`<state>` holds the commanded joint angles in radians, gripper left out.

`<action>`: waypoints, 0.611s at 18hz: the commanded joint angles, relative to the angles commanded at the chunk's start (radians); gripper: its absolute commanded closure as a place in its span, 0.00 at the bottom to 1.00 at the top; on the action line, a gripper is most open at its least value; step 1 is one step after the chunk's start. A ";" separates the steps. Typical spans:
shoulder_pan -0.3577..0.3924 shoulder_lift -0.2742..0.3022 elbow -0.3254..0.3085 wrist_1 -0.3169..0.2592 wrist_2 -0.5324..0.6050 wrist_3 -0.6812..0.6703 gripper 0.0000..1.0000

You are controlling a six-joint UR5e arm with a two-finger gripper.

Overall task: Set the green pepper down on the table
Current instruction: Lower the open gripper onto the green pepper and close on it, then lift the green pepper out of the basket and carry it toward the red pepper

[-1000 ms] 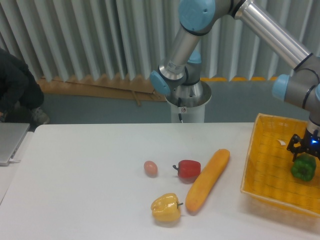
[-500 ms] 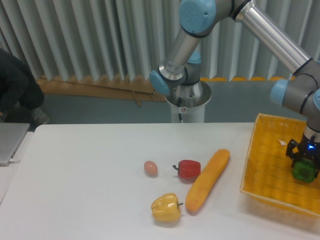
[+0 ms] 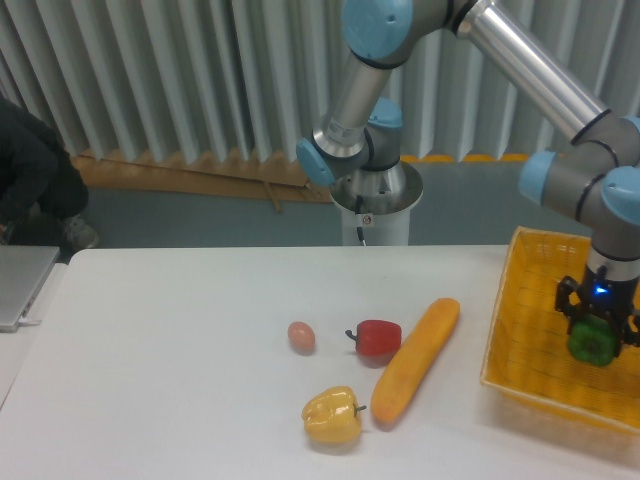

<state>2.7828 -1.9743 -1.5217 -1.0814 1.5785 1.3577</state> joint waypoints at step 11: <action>-0.100 0.098 0.028 -0.313 -0.006 0.147 0.55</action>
<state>2.6830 -1.8762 -1.4941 -1.3941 1.5724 1.5047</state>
